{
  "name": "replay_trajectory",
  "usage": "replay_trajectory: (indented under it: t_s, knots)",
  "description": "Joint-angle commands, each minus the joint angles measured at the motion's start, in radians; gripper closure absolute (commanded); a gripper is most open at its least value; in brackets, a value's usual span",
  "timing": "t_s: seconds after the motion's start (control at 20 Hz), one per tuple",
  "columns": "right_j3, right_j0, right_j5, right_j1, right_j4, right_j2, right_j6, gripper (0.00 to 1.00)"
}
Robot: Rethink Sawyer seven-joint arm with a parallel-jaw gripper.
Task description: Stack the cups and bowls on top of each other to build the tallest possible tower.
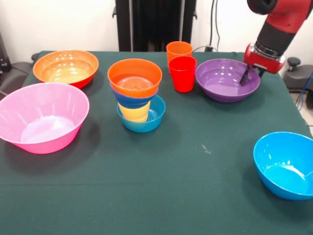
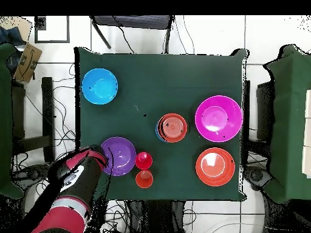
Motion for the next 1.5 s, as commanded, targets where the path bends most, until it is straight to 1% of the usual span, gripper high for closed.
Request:
replay_trajectory:
  t_s: [0.05, 0.15, 0.25, 0.35, 0.5, 0.75, 0.9, 1.1, 1.2, 1.4, 1.5]
  knots:
    - [-0.068, -0.025, -0.023, 0.024, 0.060, 0.087, 0.088, 1.00]
    - [-0.060, -0.009, 0.054, -0.008, 0.062, 0.060, 0.082, 1.00]
    - [-0.058, 0.030, 0.162, -0.054, 0.065, 0.011, 0.085, 1.00]
    - [-0.045, 0.042, 0.226, -0.096, 0.077, 0.005, 0.086, 1.00]
    - [-0.042, 0.019, 0.279, -0.145, 0.086, 0.032, 0.053, 1.00]
    - [-0.050, -0.010, 0.445, -0.254, 0.107, 0.056, 0.003, 1.00]
    - [-0.059, -0.041, 0.485, -0.284, 0.126, 0.084, -0.023, 1.00]
    - [-0.078, -0.088, 0.473, -0.288, 0.135, 0.125, -0.067, 1.00]
    - [-0.077, -0.097, 0.481, -0.301, 0.132, 0.131, -0.075, 1.00]
    - [-0.104, -0.108, 0.560, -0.335, 0.107, 0.115, -0.086, 1.00]
    - [-0.123, -0.118, 0.593, -0.349, 0.082, 0.105, -0.109, 1.00]
